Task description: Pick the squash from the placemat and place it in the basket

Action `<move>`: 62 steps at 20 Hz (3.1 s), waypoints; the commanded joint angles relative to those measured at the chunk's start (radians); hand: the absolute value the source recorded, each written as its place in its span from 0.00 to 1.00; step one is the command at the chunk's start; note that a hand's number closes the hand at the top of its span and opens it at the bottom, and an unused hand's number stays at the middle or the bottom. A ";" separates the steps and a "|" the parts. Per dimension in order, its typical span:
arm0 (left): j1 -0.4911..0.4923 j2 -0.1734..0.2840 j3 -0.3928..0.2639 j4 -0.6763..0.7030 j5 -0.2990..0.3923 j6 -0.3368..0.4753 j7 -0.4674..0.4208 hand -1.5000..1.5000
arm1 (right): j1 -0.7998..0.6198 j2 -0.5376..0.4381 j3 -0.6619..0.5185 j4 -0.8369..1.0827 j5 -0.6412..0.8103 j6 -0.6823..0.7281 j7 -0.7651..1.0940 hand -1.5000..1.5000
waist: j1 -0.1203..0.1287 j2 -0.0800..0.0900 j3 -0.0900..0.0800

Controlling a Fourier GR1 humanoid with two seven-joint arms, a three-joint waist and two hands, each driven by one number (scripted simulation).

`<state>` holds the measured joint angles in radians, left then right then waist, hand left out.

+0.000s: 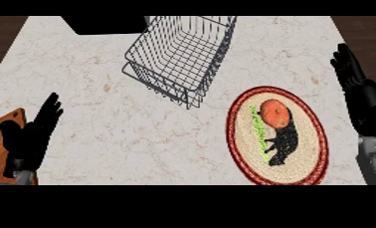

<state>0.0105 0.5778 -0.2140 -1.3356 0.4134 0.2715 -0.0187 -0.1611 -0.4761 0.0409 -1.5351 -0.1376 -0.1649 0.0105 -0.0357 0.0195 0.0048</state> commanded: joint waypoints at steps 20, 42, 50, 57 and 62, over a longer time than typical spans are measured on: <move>-0.206 -0.012 -0.074 -0.197 -0.102 -0.140 -0.066 0.50 | 0.006 -0.054 0.169 -0.086 0.293 0.272 -0.452 0.00 | 0.016 -0.027 -0.007; -0.220 -0.100 -0.036 -0.211 -0.189 -0.193 -0.002 0.50 | -0.076 -0.555 -0.076 -0.132 0.327 0.905 -0.295 0.00 | 0.034 -0.020 -0.005; -0.239 -0.184 -0.019 -0.206 -0.275 -0.187 0.008 0.50 | -0.057 -0.414 -0.065 -0.032 0.504 0.816 -0.397 0.00 | 0.035 -0.019 -0.004; -0.220 -0.199 0.018 -0.222 -0.281 -0.245 0.026 0.50 | -0.142 -0.240 -0.010 0.095 0.571 0.772 -0.392 0.00 | 0.041 -0.018 -0.005; -0.198 -0.192 0.066 -0.230 -0.296 -0.283 0.021 0.50 | -0.057 -0.150 0.029 0.142 0.712 0.609 -0.488 0.00 | 0.039 -0.019 -0.004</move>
<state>-0.1774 0.4049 -0.1574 -1.5531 0.1461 -0.0106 -0.0266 -0.2413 -0.6873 0.0471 -1.4489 0.4924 0.5306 -0.4185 0.0040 0.0006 0.0001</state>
